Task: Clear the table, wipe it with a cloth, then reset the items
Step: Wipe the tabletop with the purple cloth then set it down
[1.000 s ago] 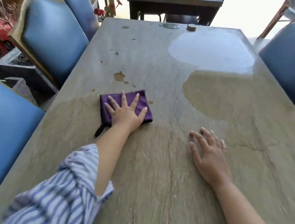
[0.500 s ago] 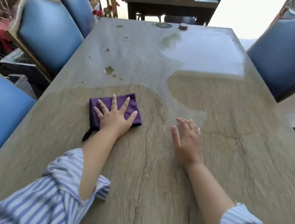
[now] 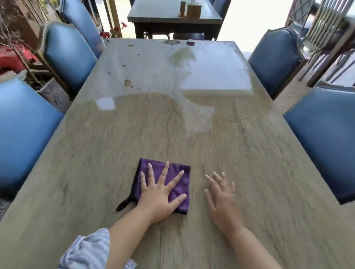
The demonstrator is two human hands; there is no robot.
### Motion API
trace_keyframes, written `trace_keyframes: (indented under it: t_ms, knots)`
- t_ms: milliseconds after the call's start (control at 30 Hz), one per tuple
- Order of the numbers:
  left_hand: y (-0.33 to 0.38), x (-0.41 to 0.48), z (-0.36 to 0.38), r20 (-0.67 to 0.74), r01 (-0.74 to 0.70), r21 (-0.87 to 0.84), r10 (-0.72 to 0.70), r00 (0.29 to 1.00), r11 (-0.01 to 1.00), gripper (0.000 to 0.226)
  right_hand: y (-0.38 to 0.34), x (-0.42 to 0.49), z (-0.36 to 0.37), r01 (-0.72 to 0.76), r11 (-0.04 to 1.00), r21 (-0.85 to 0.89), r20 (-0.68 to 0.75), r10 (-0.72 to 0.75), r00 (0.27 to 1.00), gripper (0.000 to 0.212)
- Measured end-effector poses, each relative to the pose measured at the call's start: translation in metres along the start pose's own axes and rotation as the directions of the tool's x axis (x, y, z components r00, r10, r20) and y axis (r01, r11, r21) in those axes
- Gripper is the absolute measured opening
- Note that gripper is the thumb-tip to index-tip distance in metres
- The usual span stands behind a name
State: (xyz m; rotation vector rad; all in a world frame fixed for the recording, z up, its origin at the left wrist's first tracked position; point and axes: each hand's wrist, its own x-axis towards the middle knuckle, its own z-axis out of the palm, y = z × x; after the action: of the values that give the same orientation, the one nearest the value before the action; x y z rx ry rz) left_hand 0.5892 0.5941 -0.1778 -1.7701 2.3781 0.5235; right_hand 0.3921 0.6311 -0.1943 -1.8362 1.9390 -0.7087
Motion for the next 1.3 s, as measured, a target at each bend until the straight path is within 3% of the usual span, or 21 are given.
trace_keyframes:
  t_ms: [100, 267, 467, 567, 633, 700, 967, 1300]
  knots:
    - [0.016, -0.051, 0.016, 0.053, 0.01, -0.009, -0.01, 0.999, 1.0, 0.076, 0.002, -0.049, -0.012, 0.008, 0.998, -0.069, 0.045, -0.005, 0.999, 0.071]
    - [0.065, -0.1, 0.036, 0.11, 0.055, -0.02, -0.053, 0.993, 0.998, 0.076, 0.018, -0.099, -0.03, -0.007, 0.993, -0.117, 0.102, 0.019, 0.995, 0.076]
    - [0.153, -0.092, 0.05, 0.154, -0.012, -0.021, 0.015, 0.988, 1.0, 0.081, 0.072, -0.119, -0.081, -0.097, 0.983, -0.154, 0.06, 0.108, 0.992, 0.074]
    - [0.216, -0.072, 0.06, 0.167, -0.02, -0.055, 0.029, 0.986, 0.998, 0.091, 0.116, -0.117, -0.118, -0.131, 0.976, -0.173, 0.101, 0.15, 0.984, 0.074]
    - [0.258, -0.052, 0.064, 0.156, 0.022, -0.051, -0.014, 0.988, 0.998, 0.095, 0.148, -0.109, -0.147, -0.115, 0.971, -0.212, 0.164, 0.152, 0.975, 0.063]
    - [0.297, -0.031, 0.064, 0.145, 0.103, -0.06, -0.094, 0.985, 0.993, 0.088, 0.177, -0.094, -0.176, -0.059, 0.963, -0.263, 0.244, 0.126, 0.962, 0.052]
    - [0.384, 0.045, 0.051, 0.167, 0.4, -0.162, -0.375, 0.912, 0.902, 0.088, 0.235, 0.011, -0.269, 0.322, 0.891, -0.322, 0.419, -0.171, 0.892, 0.054]
    - [0.41, 0.142, 0.029, 0.141, 0.545, -0.233, -0.526, 0.838, 0.805, 0.086, 0.225, 0.16, -0.309, 0.622, 0.735, -0.27, 0.664, -0.326, 0.673, 0.059]
